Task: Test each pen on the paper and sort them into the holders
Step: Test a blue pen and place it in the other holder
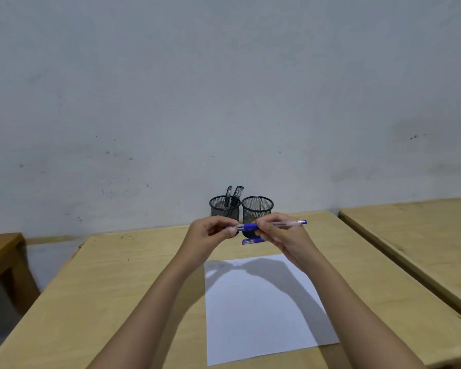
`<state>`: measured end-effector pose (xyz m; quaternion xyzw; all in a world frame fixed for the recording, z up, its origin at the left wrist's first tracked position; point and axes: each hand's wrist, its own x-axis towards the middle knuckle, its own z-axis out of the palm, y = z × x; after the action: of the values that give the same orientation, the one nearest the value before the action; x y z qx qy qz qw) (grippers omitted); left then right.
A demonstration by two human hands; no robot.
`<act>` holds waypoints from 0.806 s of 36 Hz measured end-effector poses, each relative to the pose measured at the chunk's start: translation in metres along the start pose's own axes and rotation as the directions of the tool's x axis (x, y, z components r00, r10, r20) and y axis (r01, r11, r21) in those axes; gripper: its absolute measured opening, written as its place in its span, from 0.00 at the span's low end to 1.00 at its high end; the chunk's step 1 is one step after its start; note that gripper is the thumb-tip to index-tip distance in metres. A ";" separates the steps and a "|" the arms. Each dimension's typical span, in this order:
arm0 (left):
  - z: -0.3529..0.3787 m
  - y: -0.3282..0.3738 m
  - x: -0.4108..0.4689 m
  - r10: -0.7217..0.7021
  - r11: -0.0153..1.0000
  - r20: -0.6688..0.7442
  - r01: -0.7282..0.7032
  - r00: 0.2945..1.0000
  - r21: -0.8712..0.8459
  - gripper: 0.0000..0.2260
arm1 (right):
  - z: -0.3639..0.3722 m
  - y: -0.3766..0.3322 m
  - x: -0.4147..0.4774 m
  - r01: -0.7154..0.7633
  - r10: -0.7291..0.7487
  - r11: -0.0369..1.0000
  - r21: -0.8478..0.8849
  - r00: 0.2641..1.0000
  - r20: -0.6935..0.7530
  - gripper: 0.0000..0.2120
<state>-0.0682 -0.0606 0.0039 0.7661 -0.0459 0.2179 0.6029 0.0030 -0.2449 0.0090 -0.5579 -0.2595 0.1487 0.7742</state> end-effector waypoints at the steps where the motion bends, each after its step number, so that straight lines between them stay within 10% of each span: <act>1: -0.003 0.000 0.002 -0.013 1.000 0.000 0.013 1.000 0.011 0.07 | -0.005 -0.002 0.000 0.006 -0.006 1.000 -0.002 1.000 -0.012 0.03; 16: 0.019 0.009 0.054 -0.008 0.998 0.030 0.010 1.000 -0.058 0.04 | -0.038 -0.003 0.017 0.012 0.105 0.679 -0.734 0.988 0.113 0.10; 29: 0.076 -0.092 0.081 -0.145 0.957 -0.135 0.174 0.980 0.233 0.26 | -0.071 0.003 0.083 0.124 -0.295 0.894 -0.431 0.888 -0.354 0.10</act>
<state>0.0563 -0.0926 -0.0614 0.8214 0.0785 0.2170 0.5216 0.1118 -0.2566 0.0087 -0.6895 -0.1757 -0.1138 0.6934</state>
